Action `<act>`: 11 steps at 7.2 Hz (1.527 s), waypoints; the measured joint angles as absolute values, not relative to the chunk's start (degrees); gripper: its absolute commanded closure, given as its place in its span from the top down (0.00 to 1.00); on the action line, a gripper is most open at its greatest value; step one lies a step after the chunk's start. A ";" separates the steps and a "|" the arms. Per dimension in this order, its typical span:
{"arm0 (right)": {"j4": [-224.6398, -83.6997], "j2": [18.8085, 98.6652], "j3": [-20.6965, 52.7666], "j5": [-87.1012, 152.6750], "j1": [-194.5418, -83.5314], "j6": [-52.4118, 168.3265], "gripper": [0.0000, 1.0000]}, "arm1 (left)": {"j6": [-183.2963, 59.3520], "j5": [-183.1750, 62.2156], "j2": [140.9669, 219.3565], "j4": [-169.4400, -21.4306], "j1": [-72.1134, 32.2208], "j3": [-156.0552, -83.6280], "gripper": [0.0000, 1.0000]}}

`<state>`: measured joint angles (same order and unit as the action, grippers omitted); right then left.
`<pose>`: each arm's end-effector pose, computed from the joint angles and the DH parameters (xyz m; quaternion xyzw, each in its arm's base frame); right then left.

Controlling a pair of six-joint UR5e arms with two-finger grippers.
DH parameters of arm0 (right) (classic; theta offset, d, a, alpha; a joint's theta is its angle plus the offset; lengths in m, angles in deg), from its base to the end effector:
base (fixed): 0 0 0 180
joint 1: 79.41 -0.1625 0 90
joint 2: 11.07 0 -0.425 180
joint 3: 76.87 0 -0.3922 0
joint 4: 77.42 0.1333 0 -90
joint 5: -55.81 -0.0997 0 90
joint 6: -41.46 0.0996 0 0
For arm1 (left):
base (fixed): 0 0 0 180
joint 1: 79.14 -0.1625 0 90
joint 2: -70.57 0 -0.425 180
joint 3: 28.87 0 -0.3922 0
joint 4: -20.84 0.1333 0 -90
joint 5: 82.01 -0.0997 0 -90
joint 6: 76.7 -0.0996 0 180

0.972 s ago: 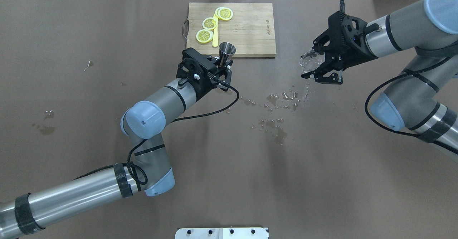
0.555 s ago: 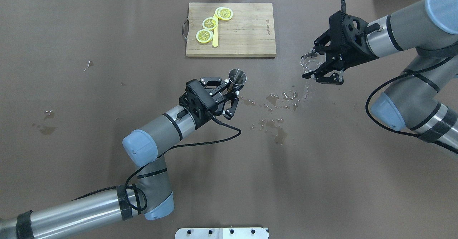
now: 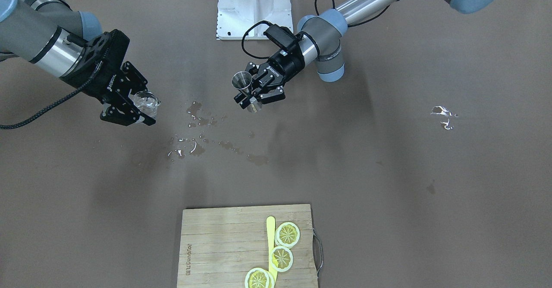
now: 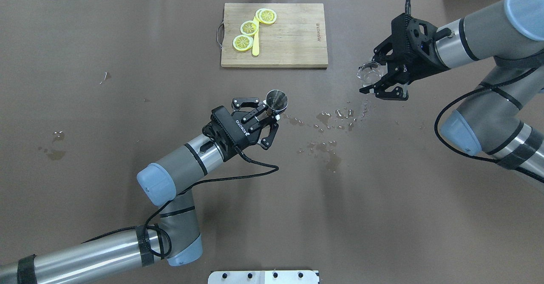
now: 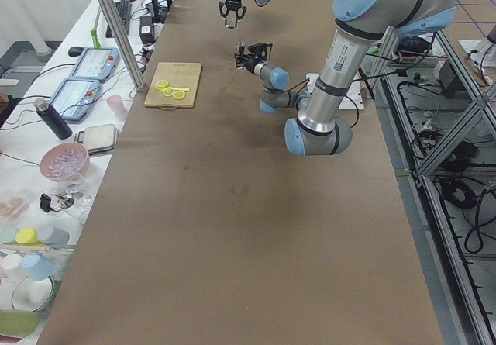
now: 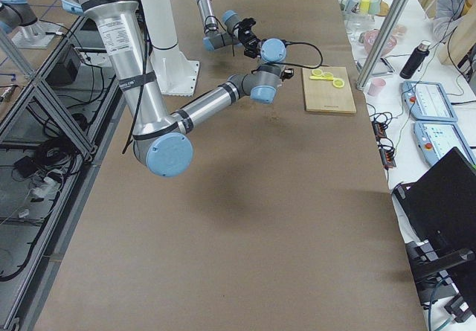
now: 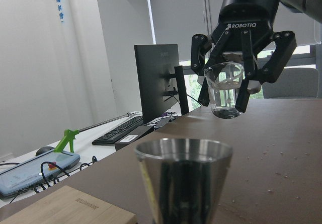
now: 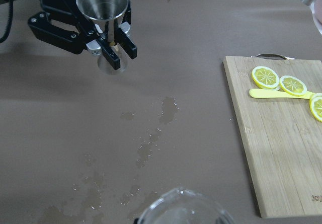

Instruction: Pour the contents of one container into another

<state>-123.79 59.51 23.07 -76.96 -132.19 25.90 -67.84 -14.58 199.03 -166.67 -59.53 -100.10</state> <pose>-0.2999 -0.5033 0.2971 0.4889 -0.3920 -0.5270 0.5742 0.5734 -0.3864 0.2324 0.7097 0.4553 0.1178 0.5245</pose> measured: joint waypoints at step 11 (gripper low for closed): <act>-147.04 48.86 25.34 -72.79 -129.84 26.12 0.00 | -67.94 -16.68 200.03 -161.35 -59.30 -99.80 0.00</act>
<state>-147.04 48.86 25.34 -72.79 -129.84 26.12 -67.94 -16.68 200.03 -161.35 -59.30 -99.80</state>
